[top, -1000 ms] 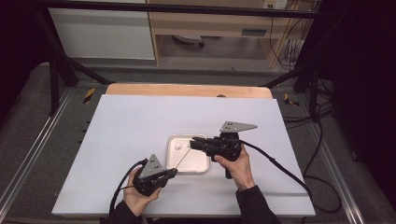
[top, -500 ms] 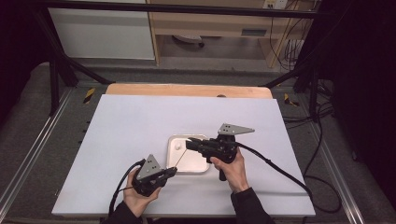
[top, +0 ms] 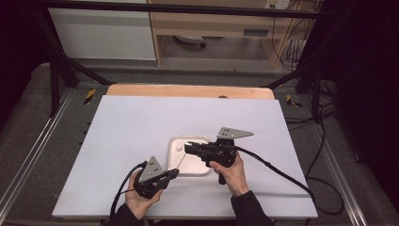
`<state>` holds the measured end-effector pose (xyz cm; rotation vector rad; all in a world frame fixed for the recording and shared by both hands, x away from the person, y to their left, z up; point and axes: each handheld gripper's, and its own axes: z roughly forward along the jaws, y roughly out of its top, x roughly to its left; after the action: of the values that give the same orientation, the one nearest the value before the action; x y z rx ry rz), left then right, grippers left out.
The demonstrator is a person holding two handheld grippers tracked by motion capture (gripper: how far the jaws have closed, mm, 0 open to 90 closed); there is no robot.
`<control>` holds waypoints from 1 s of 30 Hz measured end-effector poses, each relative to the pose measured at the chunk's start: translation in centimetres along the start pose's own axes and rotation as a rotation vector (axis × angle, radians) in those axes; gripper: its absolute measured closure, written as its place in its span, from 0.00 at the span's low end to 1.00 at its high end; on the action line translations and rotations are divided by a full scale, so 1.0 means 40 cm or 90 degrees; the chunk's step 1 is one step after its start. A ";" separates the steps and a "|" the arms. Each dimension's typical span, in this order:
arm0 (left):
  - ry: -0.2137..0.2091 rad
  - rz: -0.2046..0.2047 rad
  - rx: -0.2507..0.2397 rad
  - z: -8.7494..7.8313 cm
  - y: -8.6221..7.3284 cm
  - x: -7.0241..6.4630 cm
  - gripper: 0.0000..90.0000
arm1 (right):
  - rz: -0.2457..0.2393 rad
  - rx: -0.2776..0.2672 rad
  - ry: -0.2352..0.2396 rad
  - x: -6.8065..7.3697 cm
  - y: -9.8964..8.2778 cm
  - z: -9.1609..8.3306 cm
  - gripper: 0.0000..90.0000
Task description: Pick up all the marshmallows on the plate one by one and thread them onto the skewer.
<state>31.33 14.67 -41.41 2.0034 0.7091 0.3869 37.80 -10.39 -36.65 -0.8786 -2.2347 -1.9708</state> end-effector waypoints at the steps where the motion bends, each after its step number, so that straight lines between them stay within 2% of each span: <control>1: 0.000 -0.002 -0.002 -0.001 0.001 0.001 0.99 | 0.000 0.002 0.000 0.000 -0.001 0.000 0.89; 16: -0.001 -0.002 -0.001 -0.001 0.005 0.000 0.99 | -0.002 0.004 0.004 0.006 -0.013 0.007 0.90; 17: -0.010 -0.008 -0.019 -0.004 0.008 0.000 0.99 | -0.003 0.009 0.003 0.006 -0.015 0.008 0.90; 18: -0.011 -0.010 -0.027 -0.011 0.019 -0.001 0.99 | -0.002 0.030 0.010 0.006 -0.021 0.014 0.89; 19: 0.004 0.006 -0.026 -0.015 0.030 -0.006 0.99 | -0.004 0.048 0.012 0.005 -0.035 0.027 0.89; 20: 0.009 0.007 -0.025 -0.016 0.031 -0.005 0.99 | 0.000 0.050 0.026 0.005 -0.048 0.037 0.89; 21: 0.002 -0.002 -0.023 -0.013 0.026 -0.001 0.99 | 0.001 0.042 0.032 0.005 -0.056 0.043 0.89; 24: 0.006 -0.004 -0.009 -0.006 0.017 0.005 0.99 | 0.002 0.054 0.021 0.000 -0.063 0.052 0.88; 30: 0.006 -0.004 -0.008 -0.005 0.020 0.005 0.99 | 0.004 0.057 0.010 0.002 -0.058 0.050 0.84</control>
<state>31.64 14.60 -40.62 1.9878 0.7175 0.3958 37.39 -8.58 -39.11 -0.8555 -2.2889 -1.8519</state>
